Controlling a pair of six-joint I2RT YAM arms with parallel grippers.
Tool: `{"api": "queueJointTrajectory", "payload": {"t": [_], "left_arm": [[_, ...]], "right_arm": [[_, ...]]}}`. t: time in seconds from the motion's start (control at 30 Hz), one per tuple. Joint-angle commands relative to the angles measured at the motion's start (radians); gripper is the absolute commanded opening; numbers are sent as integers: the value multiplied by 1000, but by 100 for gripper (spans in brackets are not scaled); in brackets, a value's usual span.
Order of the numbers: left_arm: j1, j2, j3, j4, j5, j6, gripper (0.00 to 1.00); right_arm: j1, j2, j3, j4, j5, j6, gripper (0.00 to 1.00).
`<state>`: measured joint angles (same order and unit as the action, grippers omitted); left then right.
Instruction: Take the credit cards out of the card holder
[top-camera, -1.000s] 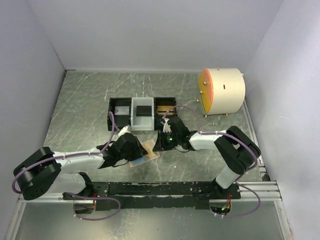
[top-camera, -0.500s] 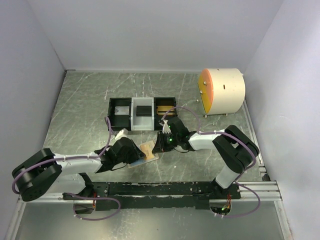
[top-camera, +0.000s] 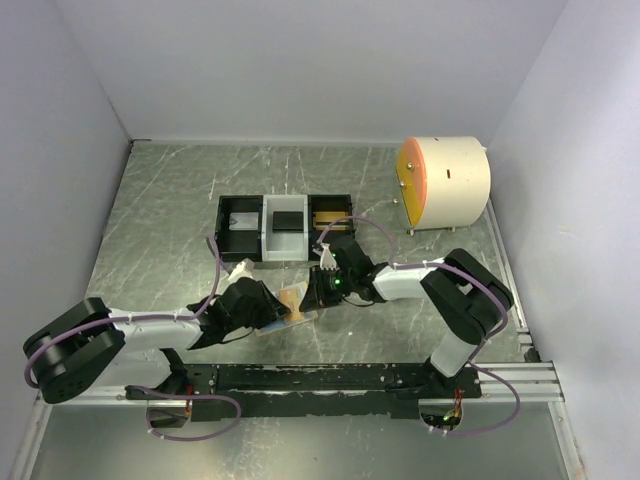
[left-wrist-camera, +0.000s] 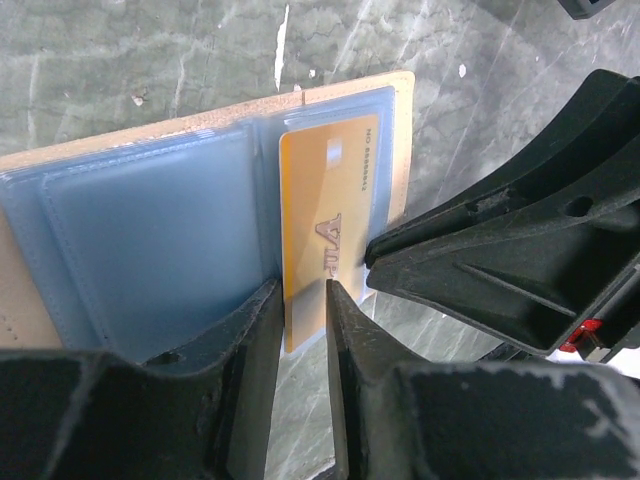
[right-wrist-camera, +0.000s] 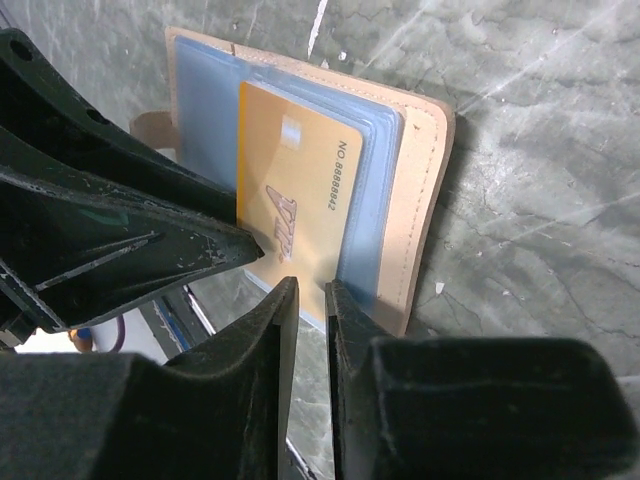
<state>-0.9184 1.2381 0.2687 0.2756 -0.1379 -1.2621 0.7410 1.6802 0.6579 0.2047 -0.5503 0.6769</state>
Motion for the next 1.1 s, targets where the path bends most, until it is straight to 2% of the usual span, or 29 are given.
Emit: {"api": "queueJointTrajectory", "payload": {"t": [0.0,0.43,0.63,1.07], "left_arm": [[-7,-5,-11,40,2,3,34],[-8,-120,-38,-1,-28,1,20],[-8,-125,-39,3,-21,4,7],[-8,-191,-23,-121,-44,-5,7]], "right_arm": [[9,19,26,-34,41,3,19],[9,32,22,-63,88,7,20],[9,36,26,-71,89,4,20],[9,42,37,-102,119,-4,22]]}}
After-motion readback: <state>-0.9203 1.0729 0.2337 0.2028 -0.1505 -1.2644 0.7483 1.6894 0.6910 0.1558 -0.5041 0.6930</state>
